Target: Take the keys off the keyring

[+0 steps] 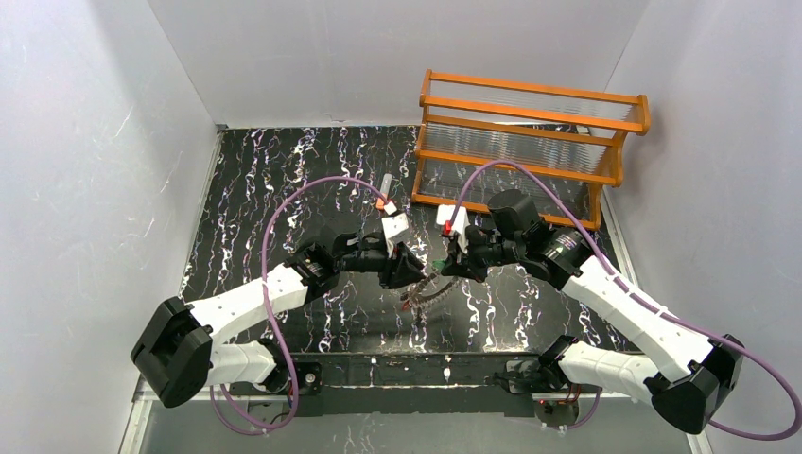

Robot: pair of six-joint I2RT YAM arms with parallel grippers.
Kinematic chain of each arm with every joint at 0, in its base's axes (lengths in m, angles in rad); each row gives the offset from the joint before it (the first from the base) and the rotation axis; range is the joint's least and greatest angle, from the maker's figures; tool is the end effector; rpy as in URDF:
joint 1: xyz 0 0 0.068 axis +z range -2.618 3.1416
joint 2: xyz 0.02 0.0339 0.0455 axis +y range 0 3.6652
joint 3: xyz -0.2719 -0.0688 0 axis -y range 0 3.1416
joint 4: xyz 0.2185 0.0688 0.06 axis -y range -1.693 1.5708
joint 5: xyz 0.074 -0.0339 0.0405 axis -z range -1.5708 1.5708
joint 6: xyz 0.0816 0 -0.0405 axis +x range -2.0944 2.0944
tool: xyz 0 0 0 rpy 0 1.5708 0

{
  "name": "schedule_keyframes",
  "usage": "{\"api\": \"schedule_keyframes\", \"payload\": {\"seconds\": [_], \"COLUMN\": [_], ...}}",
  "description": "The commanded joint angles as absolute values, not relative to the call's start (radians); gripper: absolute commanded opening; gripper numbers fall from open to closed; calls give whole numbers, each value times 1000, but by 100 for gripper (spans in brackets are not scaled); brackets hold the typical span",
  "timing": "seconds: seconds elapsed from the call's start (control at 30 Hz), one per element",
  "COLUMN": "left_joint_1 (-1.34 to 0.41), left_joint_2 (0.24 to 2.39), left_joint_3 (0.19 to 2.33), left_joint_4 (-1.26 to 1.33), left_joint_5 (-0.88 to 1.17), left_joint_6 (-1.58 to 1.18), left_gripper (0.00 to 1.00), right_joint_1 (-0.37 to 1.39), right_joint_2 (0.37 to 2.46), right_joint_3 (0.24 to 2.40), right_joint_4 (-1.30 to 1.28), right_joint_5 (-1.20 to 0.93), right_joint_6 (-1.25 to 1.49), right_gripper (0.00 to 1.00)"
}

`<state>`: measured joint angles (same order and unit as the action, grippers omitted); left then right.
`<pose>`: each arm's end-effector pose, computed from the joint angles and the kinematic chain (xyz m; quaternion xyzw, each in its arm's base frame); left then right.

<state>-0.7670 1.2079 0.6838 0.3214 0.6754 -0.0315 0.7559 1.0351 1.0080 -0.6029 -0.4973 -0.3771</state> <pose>0.1644 -0.2293 0.2826 0.4583 0.6071 -0.4684 0.4495 0.1327 0.1785 0.3155 -0.5578 0.6691 0.2982 0.3901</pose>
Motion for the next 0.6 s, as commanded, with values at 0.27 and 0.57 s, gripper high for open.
{"api": "schedule_keyframes", "payload": {"seconds": [0.27,0.57], "left_joint_1": [-763,-764], "left_joint_2": [1195,1264], "left_joint_3": [765,809], "left_joint_4": [318,315], "left_joint_5": [798,882], "left_joint_6": [38,49], "left_gripper": [47,51], "right_joint_1": [763,762], "right_joint_2": [1032,1041], "right_joint_3": [1045,1039], "right_joint_4": [-602,-600], "right_joint_5": [-521,-533], "right_joint_6": [-428,-440], "right_gripper": [1,1]}}
